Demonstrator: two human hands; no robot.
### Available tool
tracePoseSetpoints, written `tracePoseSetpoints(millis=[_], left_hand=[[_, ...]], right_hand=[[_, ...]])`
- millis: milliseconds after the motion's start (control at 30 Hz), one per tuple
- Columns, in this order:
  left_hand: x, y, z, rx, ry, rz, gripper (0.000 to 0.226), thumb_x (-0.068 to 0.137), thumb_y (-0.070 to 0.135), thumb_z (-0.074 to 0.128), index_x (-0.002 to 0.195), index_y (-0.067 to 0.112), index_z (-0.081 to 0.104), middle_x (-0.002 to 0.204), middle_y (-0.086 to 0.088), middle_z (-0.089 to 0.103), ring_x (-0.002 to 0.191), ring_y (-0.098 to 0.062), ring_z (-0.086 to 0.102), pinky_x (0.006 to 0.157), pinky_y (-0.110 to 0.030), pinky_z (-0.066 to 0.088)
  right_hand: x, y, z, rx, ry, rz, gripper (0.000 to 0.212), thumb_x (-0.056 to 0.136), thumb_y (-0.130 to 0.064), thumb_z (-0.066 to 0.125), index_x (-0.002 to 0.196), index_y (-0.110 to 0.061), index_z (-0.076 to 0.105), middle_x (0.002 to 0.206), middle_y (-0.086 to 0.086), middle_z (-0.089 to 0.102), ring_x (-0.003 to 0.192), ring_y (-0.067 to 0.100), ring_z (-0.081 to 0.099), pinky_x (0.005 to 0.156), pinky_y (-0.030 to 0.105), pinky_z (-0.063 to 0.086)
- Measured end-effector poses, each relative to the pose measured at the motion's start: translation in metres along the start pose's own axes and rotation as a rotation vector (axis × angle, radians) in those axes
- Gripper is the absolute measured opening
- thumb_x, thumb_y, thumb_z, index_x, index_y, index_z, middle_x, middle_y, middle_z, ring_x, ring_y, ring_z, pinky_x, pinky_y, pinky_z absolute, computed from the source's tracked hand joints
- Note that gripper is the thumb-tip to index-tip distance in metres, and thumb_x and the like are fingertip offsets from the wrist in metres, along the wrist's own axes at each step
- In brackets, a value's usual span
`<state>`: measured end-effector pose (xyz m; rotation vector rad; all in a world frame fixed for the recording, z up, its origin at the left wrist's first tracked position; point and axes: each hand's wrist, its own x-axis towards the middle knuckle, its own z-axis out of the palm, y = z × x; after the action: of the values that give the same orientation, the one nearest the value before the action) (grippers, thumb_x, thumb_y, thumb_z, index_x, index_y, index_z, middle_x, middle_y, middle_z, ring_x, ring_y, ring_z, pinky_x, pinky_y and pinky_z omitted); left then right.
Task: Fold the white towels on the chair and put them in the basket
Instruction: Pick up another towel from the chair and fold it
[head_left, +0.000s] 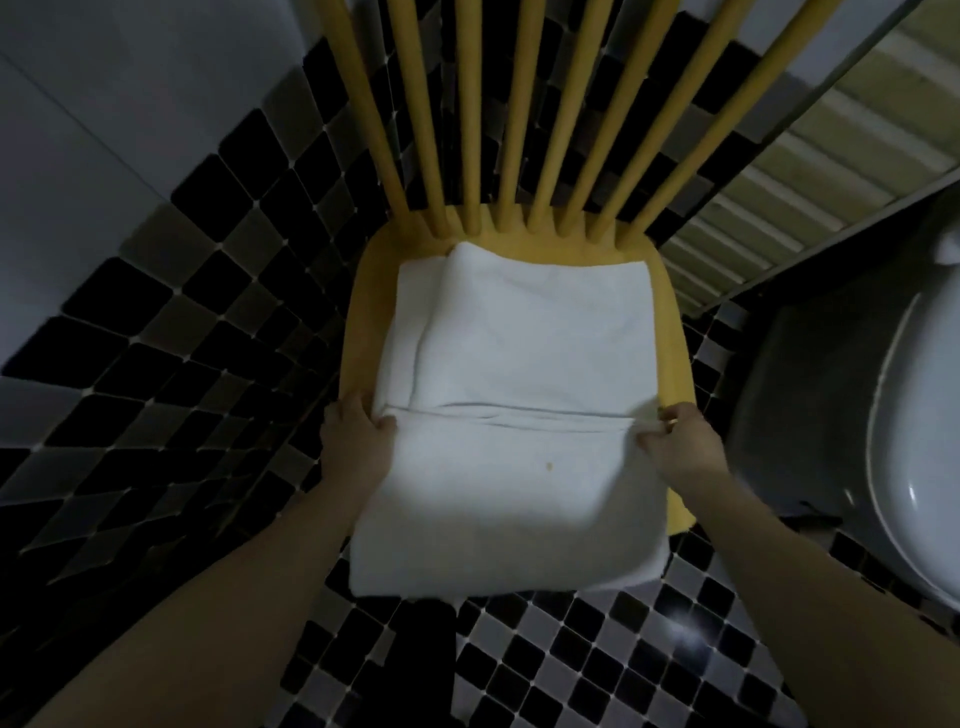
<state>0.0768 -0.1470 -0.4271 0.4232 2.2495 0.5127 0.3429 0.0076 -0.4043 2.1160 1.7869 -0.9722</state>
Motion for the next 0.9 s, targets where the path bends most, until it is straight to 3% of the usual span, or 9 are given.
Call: tracePoseSetpoints(millis=[100, 200, 267, 400, 533, 667, 733, 800, 900], left_hand=[[0.013, 0.009, 0.01, -0.087, 0.027, 0.044, 0.062, 0.089, 0.039, 0.055, 0.135, 0.003, 0.038, 0.137, -0.019, 0.035, 0.124, -0.038, 0.041, 0.104, -0.047, 0.038], [0.03, 0.024, 0.013, -0.14, -0.005, 0.065, 0.081, 0.07, 0.063, 0.056, 0.131, 0.01, 0.044, 0.129, -0.013, 0.05, 0.113, -0.033, 0.053, 0.095, -0.047, 0.047], [0.038, 0.034, 0.016, -0.228, -0.037, 0.056, 0.063, 0.077, 0.051, 0.063, 0.124, 0.012, 0.051, 0.117, -0.005, 0.059, 0.102, -0.026, 0.058, 0.09, -0.038, 0.049], [0.046, 0.052, 0.02, -0.336, -0.13, 0.114, 0.034, 0.09, 0.03, 0.058, 0.117, 0.009, 0.057, 0.112, -0.001, 0.061, 0.104, -0.021, 0.057, 0.086, -0.025, 0.04], [0.062, 0.084, 0.004, -0.368, -0.054, 0.199, 0.037, 0.092, 0.03, 0.055, 0.123, 0.009, 0.052, 0.107, 0.001, 0.055, 0.097, -0.016, 0.052, 0.081, -0.025, 0.037], [0.099, 0.123, -0.006, -0.529, -0.017, 0.317, 0.044, 0.091, 0.029, 0.056, 0.133, 0.018, 0.044, 0.121, 0.003, 0.056, 0.114, -0.017, 0.055, 0.096, -0.03, 0.044], [0.113, 0.132, -0.007, -0.357, 0.07, 0.272, 0.056, 0.089, 0.035, 0.056, 0.138, 0.018, 0.036, 0.136, -0.003, 0.047, 0.125, -0.023, 0.046, 0.105, -0.039, 0.039], [0.107, 0.131, -0.004, 0.009, 0.261, 0.235, 0.068, 0.088, 0.035, 0.057, 0.144, 0.016, 0.024, 0.148, -0.01, 0.03, 0.134, -0.032, 0.03, 0.109, -0.048, 0.028], [0.075, 0.109, 0.006, 0.313, 0.327, 0.425, 0.06, 0.091, 0.03, 0.053, 0.143, 0.015, 0.026, 0.148, -0.015, 0.027, 0.132, -0.037, 0.027, 0.106, -0.049, 0.023]], right_hand=[[0.015, -0.005, 0.018, 0.014, 0.024, 0.039, 0.065, 0.084, -0.034, 0.06, 0.137, -0.005, 0.034, 0.138, 0.02, 0.035, 0.123, 0.041, 0.039, 0.1, 0.045, 0.036], [0.022, -0.023, 0.033, 0.128, 0.064, 0.015, 0.087, 0.074, -0.052, 0.063, 0.141, -0.008, 0.029, 0.139, 0.016, 0.032, 0.127, 0.037, 0.035, 0.105, 0.045, 0.034], [0.029, -0.035, 0.035, 0.339, 0.123, 0.086, 0.078, 0.076, -0.038, 0.069, 0.136, -0.004, 0.033, 0.129, 0.014, 0.048, 0.114, 0.035, 0.051, 0.094, 0.041, 0.044], [0.045, -0.046, 0.024, 0.564, 0.042, 0.069, 0.019, 0.084, -0.014, 0.064, 0.101, -0.005, 0.063, 0.105, 0.015, 0.068, 0.087, 0.027, 0.062, 0.079, 0.04, 0.051], [0.059, -0.071, -0.004, 0.725, 0.069, -0.014, 0.018, 0.087, -0.009, 0.062, 0.104, -0.003, 0.062, 0.103, 0.015, 0.066, 0.078, 0.021, 0.06, 0.073, 0.032, 0.049], [0.084, -0.109, -0.036, 0.701, 0.147, -0.072, 0.033, 0.09, -0.022, 0.059, 0.12, -0.008, 0.053, 0.102, 0.005, 0.061, 0.093, 0.022, 0.061, 0.081, 0.037, 0.052], [0.096, -0.118, -0.042, 0.473, 0.24, -0.066, 0.052, 0.091, -0.035, 0.055, 0.132, -0.006, 0.041, 0.126, 0.012, 0.051, 0.114, 0.03, 0.052, 0.094, 0.042, 0.046], [0.096, -0.114, -0.041, 0.282, 0.299, -0.056, 0.066, 0.091, -0.039, 0.053, 0.14, -0.003, 0.029, 0.144, 0.019, 0.031, 0.13, 0.038, 0.035, 0.103, 0.046, 0.035], [0.077, -0.084, -0.023, 0.209, 0.293, -0.118, 0.051, 0.094, -0.03, 0.051, 0.133, 0.0, 0.038, 0.139, 0.023, 0.033, 0.124, 0.04, 0.038, 0.098, 0.041, 0.035]])
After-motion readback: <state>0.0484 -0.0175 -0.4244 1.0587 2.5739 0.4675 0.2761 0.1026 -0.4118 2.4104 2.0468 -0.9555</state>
